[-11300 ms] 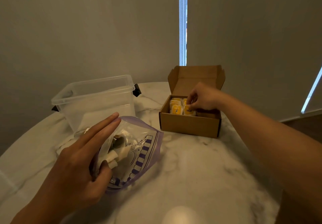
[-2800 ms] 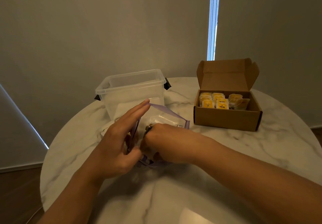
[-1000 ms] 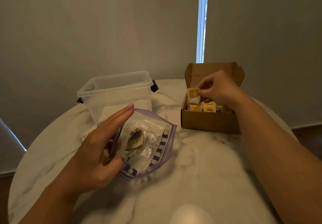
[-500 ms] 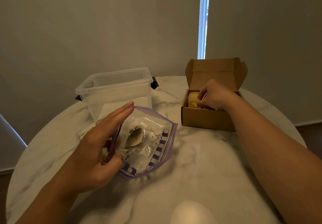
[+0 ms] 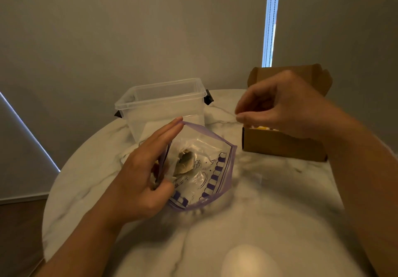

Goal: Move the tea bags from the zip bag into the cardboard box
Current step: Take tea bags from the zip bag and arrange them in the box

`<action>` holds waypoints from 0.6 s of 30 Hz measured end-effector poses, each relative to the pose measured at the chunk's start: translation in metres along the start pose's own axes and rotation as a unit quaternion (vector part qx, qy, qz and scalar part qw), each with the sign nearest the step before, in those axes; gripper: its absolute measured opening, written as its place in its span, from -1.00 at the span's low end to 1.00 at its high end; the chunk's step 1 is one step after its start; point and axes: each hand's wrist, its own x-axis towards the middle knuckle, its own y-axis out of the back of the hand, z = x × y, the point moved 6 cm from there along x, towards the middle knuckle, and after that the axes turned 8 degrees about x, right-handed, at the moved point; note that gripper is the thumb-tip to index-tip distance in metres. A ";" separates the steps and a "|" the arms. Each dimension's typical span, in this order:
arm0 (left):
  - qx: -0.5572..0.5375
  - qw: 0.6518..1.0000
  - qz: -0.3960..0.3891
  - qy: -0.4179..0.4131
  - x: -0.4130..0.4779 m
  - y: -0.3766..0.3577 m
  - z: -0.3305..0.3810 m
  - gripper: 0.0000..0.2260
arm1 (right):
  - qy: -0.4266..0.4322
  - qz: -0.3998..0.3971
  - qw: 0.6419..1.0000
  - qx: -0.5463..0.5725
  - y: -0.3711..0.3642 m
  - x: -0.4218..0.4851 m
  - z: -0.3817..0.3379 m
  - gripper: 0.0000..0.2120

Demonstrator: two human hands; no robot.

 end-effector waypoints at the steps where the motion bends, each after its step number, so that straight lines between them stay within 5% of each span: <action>1: 0.000 1.000 0.004 0.006 0.001 0.000 -0.001 -0.24 | 0.016 -0.046 0.999 0.023 -0.012 -0.003 -0.009 -0.88; 6: 0.000 1.000 0.019 0.020 0.004 -0.002 -0.001 -0.22 | 0.066 -0.171 0.979 -0.090 -0.072 -0.011 -0.028 -0.81; 13: 0.012 0.999 0.031 0.010 0.008 -0.006 0.008 -0.27 | 0.061 -0.217 0.940 -0.255 -0.133 -0.006 -0.018 -0.66; 18: 0.024 0.999 0.030 0.004 0.007 -0.006 0.008 -0.23 | 0.071 -0.206 0.926 -0.307 -0.152 0.005 -0.010 -0.83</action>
